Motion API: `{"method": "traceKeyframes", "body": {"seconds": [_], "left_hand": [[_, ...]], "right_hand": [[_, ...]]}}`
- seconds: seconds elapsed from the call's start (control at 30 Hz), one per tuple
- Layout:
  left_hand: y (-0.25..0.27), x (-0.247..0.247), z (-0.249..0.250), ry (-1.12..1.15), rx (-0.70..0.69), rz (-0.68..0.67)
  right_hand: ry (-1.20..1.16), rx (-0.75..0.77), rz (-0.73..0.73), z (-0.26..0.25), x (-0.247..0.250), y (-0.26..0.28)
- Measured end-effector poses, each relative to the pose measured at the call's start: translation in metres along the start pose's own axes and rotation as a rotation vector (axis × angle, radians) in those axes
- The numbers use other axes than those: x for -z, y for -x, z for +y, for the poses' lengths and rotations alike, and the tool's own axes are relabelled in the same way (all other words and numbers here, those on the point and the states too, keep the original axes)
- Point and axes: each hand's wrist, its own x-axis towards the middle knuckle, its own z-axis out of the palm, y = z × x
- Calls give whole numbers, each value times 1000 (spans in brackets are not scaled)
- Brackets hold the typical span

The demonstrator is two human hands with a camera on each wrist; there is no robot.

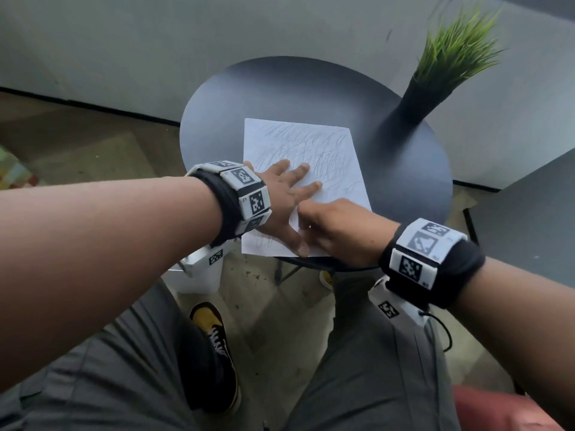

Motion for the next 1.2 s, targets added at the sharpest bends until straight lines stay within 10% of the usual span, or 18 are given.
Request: {"method": "traceKeyframes", "body": {"seconds": [0.17, 0.33, 0.5, 0.67, 1.0, 1.2], "left_hand": [[0, 2, 1, -18, 1, -9], [0, 1, 2, -7, 1, -12], [2, 3, 3, -17, 9, -19], [2, 3, 3, -14, 11, -6], [6, 4, 3, 1, 13, -31], [10, 7, 10, -12, 23, -44]], "right_hand": [[57, -374, 162, 33, 17, -16], [-4, 78, -7, 1, 0, 3], [56, -306, 147, 28, 10, -7], [-53, 51, 39, 2, -4, 8], [-147, -469, 172, 49, 12, 2], [-13, 6, -10, -1, -8, 26]]}}
